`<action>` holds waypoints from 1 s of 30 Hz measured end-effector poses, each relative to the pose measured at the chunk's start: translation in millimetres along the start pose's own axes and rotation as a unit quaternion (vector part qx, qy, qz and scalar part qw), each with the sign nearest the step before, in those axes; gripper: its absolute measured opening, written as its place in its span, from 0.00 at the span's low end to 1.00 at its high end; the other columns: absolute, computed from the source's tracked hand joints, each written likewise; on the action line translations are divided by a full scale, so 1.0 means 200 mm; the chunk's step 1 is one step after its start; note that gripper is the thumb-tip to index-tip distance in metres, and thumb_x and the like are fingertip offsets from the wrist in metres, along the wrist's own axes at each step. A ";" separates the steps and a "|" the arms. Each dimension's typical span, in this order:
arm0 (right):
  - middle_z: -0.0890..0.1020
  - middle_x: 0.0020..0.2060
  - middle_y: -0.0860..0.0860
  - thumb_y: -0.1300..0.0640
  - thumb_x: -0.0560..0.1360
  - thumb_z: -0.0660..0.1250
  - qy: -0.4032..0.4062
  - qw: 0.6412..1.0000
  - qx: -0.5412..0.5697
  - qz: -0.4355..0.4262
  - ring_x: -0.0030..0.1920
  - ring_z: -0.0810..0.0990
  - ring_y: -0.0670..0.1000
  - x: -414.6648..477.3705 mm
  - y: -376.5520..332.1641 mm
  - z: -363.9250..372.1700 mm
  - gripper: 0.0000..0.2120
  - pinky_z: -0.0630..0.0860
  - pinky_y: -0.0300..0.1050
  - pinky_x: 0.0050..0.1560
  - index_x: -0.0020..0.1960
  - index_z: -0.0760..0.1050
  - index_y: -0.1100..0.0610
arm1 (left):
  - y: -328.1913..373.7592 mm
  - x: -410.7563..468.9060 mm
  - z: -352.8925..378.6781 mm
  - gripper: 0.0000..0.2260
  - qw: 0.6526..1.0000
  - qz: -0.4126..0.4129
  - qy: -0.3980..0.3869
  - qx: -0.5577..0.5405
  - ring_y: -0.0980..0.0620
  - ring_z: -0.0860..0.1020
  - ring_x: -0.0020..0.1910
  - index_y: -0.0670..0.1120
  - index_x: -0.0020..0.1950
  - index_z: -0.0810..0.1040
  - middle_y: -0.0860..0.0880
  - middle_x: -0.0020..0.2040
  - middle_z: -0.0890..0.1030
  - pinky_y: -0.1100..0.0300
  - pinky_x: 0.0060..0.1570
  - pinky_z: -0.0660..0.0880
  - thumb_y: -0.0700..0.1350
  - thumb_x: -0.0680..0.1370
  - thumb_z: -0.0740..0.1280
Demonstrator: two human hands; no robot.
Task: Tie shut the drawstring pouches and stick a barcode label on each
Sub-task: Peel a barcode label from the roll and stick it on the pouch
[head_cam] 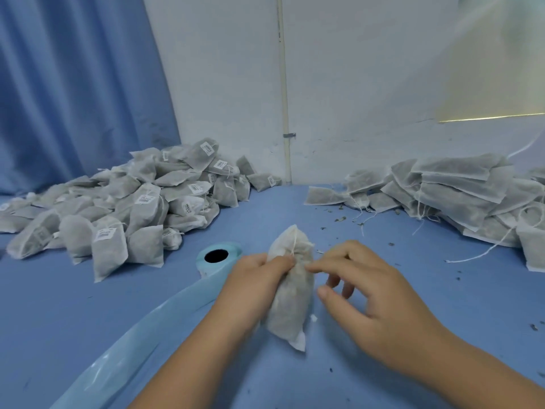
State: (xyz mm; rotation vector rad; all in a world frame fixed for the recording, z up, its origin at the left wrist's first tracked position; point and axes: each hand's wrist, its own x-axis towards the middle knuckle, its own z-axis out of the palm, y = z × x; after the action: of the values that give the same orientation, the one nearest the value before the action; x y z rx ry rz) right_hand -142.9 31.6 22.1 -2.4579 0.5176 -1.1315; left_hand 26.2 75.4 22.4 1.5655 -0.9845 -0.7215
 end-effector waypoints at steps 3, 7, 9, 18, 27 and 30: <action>0.77 0.43 0.41 0.58 0.73 0.66 0.040 0.996 0.053 0.057 0.45 0.77 0.43 0.12 0.02 0.08 0.08 0.71 0.31 0.43 0.49 0.80 0.47 | -0.05 0.03 -0.18 0.13 0.948 0.070 0.147 0.272 0.54 0.72 0.29 0.44 0.34 0.75 0.49 0.31 0.76 0.64 0.26 0.64 0.50 0.75 0.66; 0.76 0.53 0.43 0.61 0.76 0.63 -0.042 0.988 0.009 0.148 0.43 0.75 0.42 0.33 0.13 0.25 0.12 0.66 0.28 0.43 0.56 0.77 0.49 | -0.14 0.07 -0.33 0.15 0.902 0.021 0.145 0.406 0.45 0.72 0.37 0.48 0.32 0.66 0.46 0.40 0.72 0.55 0.31 0.61 0.49 0.77 0.62; 0.73 0.61 0.46 0.63 0.75 0.62 -0.103 0.982 -0.014 0.155 0.50 0.75 0.46 0.42 0.15 0.35 0.18 0.65 0.31 0.49 0.64 0.73 0.52 | -0.16 0.08 -0.36 0.14 0.893 -0.010 0.129 0.431 0.47 0.71 0.37 0.48 0.32 0.65 0.47 0.38 0.72 0.56 0.29 0.60 0.48 0.77 0.61; 0.73 0.65 0.52 0.68 0.72 0.62 -0.306 0.947 -0.088 0.041 0.65 0.71 0.52 0.69 0.06 0.66 0.25 0.67 0.47 0.66 0.68 0.69 0.55 | -0.14 0.04 -0.50 0.10 0.925 -0.083 0.056 0.366 0.53 0.71 0.30 0.47 0.32 0.72 0.51 0.30 0.73 0.61 0.27 0.63 0.46 0.73 0.64; 0.74 0.59 0.52 0.65 0.74 0.61 -0.293 0.952 -0.084 0.029 0.58 0.73 0.52 0.66 0.08 0.71 0.20 0.67 0.42 0.58 0.65 0.74 0.54 | -0.11 -0.03 -0.69 0.11 0.909 -0.140 0.075 0.385 0.51 0.71 0.31 0.46 0.34 0.71 0.50 0.33 0.74 0.59 0.29 0.63 0.50 0.73 0.66; 0.71 0.59 0.49 0.65 0.73 0.62 -0.235 0.971 -0.025 0.035 0.51 0.72 0.47 0.61 0.09 0.74 0.20 0.68 0.38 0.55 0.64 0.73 0.54 | -0.08 0.00 -0.68 0.13 0.914 -0.124 0.096 0.375 0.52 0.70 0.30 0.46 0.33 0.70 0.50 0.32 0.73 0.58 0.28 0.62 0.51 0.74 0.66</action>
State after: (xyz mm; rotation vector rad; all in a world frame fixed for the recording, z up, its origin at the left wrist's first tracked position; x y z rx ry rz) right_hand 42.4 -13.3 1.7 -2.6070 0.4818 -0.4805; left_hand 146.9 139.9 36.0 2.4156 -0.9774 -0.3439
